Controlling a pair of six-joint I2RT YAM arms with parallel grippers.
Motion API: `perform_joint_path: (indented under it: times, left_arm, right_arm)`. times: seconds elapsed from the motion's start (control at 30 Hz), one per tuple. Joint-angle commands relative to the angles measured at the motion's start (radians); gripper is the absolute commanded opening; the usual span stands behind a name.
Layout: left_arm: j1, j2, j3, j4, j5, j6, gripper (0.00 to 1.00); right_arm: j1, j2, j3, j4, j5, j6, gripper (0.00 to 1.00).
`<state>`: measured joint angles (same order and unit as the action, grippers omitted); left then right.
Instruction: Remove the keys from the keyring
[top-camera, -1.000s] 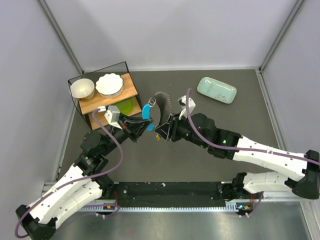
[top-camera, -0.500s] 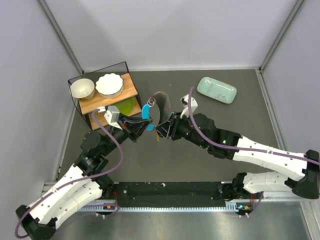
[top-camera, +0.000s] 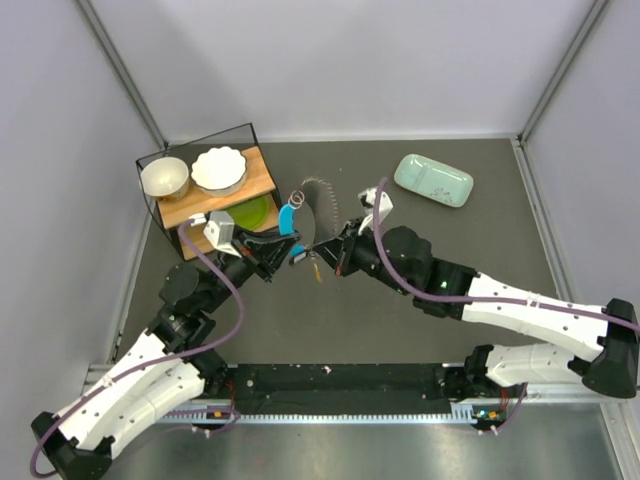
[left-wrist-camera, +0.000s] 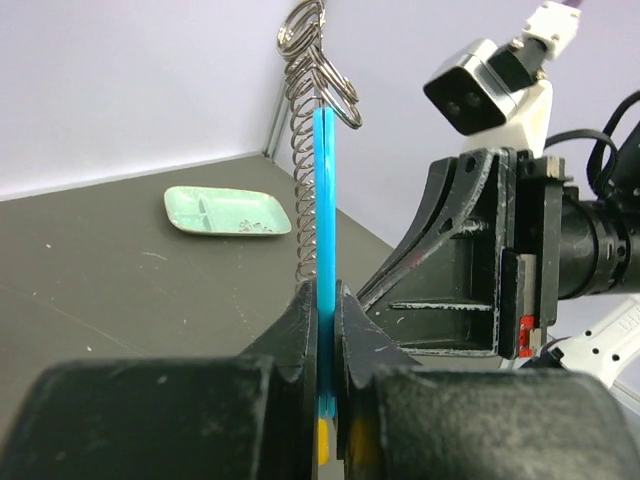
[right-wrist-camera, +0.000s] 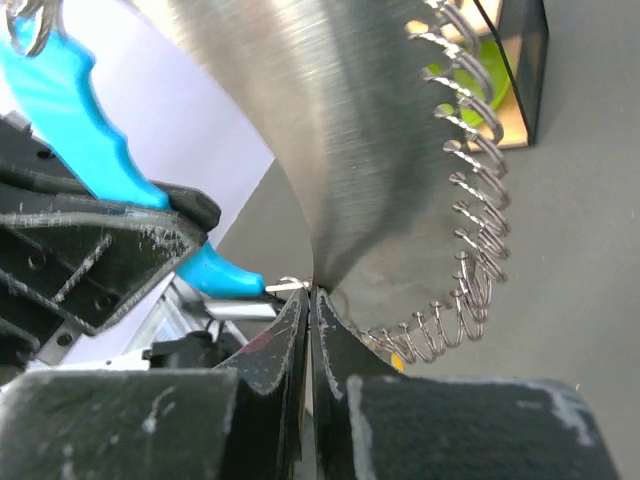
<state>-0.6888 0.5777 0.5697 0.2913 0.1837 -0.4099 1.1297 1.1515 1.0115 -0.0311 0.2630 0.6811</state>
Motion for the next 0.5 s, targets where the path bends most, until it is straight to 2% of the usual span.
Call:
perform_joint_path:
  times: [0.0, 0.03, 0.1, 0.27, 0.37, 0.47]
  left_arm:
    - [-0.014, -0.022, 0.005, -0.018, -0.068, -0.033, 0.00]
    - [-0.014, -0.022, 0.010, -0.027, -0.093, -0.033, 0.00]
    - [-0.012, -0.019, 0.015, -0.040, -0.102, -0.038, 0.00]
    - [-0.014, 0.004, 0.027, -0.017, -0.098, -0.047, 0.00]
    - [-0.014, 0.008, 0.030, -0.004, -0.112, -0.058, 0.00]
    - [-0.014, 0.010, 0.035, -0.003, -0.115, -0.058, 0.00]
  right_arm:
    - [-0.002, -0.051, -0.112, 0.396, -0.140, -0.199, 0.00]
    - [-0.004, -0.059, -0.160, 0.471, -0.203, -0.259, 0.00]
    - [-0.002, -0.067, -0.191, 0.497, -0.251, -0.300, 0.00]
    - [-0.002, -0.041, -0.224, 0.474, -0.358, -0.380, 0.00]
    - [0.004, -0.016, -0.247, 0.452, -0.364, -0.405, 0.00]
    - [0.007, -0.009, -0.272, 0.402, -0.303, -0.422, 0.00]
